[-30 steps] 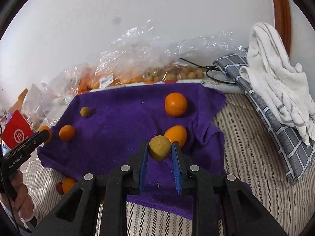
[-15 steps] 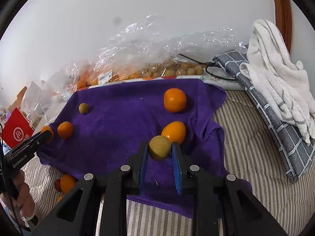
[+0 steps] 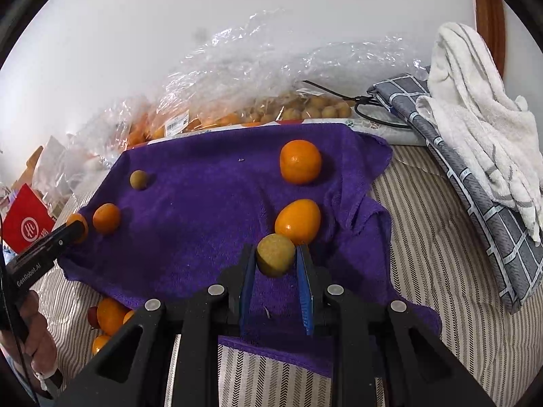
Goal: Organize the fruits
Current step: 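Carry both fruits onto the purple towel and open both grippers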
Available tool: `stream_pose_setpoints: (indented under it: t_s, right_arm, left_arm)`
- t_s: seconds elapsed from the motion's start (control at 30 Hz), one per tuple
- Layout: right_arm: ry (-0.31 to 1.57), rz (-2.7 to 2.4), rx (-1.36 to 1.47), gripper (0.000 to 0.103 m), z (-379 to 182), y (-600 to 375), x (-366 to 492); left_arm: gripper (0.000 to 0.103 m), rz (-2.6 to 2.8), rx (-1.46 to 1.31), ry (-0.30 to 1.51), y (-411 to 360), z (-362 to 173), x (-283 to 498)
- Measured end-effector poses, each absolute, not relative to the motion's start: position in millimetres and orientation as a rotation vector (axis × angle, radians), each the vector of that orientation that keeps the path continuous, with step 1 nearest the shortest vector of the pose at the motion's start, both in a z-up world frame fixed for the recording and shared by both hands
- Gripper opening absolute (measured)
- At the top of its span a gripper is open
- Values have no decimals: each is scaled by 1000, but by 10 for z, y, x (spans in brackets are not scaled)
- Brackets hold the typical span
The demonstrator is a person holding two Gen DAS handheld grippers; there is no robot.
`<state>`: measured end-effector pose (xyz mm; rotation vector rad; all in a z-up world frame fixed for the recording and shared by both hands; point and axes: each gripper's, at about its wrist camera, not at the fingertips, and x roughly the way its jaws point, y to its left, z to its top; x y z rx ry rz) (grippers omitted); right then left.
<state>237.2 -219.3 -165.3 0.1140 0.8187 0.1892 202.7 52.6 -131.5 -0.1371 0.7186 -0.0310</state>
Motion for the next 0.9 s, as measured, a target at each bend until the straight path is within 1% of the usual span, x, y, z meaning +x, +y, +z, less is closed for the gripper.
stream_pose_setpoints:
  t_s: [0.33,0.9]
  right_arm:
    - [834,173,83,24,-1688,-2148,2376]
    - [851,151,52,24,-1779,-2113,2404]
  left_arm:
    - [33,-21,-151,774,568,-1390,2110]
    - [33,-60,-147,803,500,-1454,2135]
